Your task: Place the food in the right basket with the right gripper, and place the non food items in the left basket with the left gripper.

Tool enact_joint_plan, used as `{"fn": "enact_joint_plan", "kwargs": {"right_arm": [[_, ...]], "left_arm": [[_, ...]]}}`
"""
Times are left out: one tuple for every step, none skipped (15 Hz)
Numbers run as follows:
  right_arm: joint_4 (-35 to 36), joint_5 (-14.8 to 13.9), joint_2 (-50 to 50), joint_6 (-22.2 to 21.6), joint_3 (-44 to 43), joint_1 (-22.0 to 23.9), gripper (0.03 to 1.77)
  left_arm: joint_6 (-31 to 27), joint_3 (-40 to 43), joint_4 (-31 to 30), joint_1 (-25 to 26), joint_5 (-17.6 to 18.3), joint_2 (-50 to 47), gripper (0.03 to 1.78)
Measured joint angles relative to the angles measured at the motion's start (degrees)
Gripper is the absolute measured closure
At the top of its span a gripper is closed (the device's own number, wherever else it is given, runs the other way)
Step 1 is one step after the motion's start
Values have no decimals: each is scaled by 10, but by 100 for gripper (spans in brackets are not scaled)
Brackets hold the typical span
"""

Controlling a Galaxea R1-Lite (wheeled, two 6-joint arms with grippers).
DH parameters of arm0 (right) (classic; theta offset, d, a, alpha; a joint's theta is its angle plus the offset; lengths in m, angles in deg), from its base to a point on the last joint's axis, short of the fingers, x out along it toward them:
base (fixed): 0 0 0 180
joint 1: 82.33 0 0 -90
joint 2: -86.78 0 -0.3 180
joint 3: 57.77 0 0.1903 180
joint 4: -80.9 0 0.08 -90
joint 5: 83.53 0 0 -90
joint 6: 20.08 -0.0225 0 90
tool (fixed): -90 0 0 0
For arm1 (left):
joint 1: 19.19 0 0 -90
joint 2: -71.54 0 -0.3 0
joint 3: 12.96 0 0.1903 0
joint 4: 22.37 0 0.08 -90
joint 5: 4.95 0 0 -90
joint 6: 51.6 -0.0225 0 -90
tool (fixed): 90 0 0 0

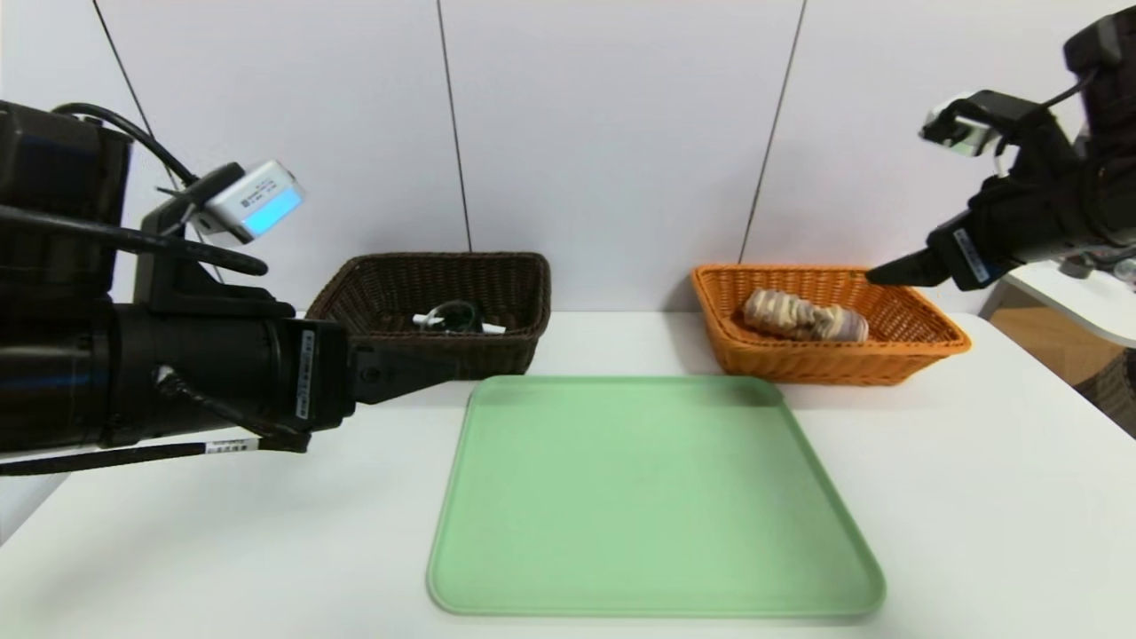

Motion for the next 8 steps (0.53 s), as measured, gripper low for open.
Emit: {"fn": "enact_joint_plan", "kwargs": {"right_arm": [[1,0,32,-11,22,2,16],[1,-1,67,-24,45,6,15],[1,-1,100,-34,68,13,14],[1,-1,134,-42,92,21,14],[1,-1,172,-50,120,31,13],[1,-1,207,-56,146,40,13],[1,-3,242,-60,173,49,12],[0,-4,280,-63,202,56,12]], "left_arm": [[-1,7,0,10,0,-14,12],[-1,15,0,22,0,-27,12],[-2,24,0,36,-1,-41,12],[-2,35,0,49,-1,-57,12],[-2,47,0,59,0,-73,12],[-2,59,0,68,-1,-90,12],[-2,73,0,74,-1,-107,12],[0,86,0,77,-2,-122,12]]}}
